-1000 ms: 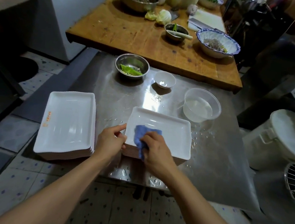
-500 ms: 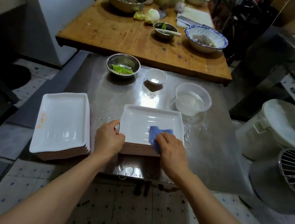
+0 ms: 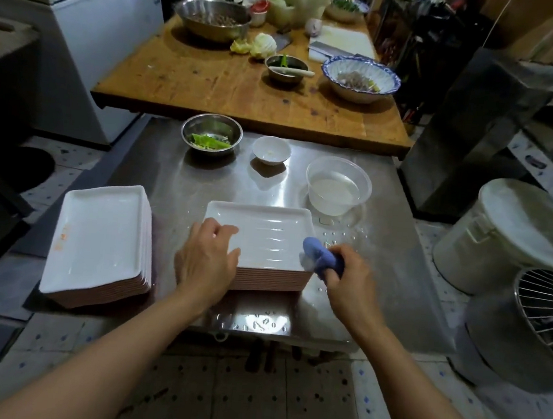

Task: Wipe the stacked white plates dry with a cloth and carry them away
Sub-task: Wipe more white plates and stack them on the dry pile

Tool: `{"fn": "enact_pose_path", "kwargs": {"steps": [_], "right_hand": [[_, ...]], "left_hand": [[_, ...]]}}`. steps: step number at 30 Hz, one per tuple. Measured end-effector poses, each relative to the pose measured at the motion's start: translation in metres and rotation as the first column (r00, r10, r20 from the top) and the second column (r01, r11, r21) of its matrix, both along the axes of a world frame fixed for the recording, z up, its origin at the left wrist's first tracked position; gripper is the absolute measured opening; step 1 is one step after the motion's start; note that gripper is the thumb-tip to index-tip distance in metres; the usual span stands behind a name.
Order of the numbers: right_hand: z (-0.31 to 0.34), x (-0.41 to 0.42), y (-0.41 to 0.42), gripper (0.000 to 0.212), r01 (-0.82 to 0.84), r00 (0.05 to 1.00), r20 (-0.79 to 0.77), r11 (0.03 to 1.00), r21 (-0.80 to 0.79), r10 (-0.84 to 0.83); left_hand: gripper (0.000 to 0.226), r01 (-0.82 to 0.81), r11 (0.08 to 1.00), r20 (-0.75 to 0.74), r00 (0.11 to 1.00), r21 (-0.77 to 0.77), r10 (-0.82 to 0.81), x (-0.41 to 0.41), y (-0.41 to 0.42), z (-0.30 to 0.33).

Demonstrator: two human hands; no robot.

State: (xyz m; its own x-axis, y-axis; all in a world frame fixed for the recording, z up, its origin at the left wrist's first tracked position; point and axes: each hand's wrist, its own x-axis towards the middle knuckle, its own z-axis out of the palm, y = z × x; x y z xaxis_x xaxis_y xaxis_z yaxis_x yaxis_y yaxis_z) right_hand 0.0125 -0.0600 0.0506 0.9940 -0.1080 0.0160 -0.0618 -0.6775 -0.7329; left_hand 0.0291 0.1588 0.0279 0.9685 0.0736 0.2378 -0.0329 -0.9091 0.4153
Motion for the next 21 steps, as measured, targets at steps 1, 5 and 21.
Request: {"fn": "enact_pose_path", "kwargs": {"steps": [1, 5, 21], "right_hand": [[0.003, -0.003, -0.003, 0.009, 0.031, 0.999, -0.014, 0.997, 0.075, -0.030], [0.001, -0.011, -0.015, 0.021, 0.142, 0.990, -0.054, 0.953, 0.268, -0.133], [0.000, -0.015, -0.041, 0.014, 0.279, 0.960, -0.108, 0.842, 0.462, -0.258]], "left_hand": [[0.031, 0.104, 0.994, 0.019, 0.994, 0.034, -0.104, -0.001, -0.007, 0.001], [0.027, 0.308, 0.933, -0.137, 0.949, 0.187, -0.285, 0.004, -0.030, -0.004], [0.008, 0.257, 0.945, 0.151, 0.945, 0.200, -0.289, 0.015, -0.041, 0.033]]}}
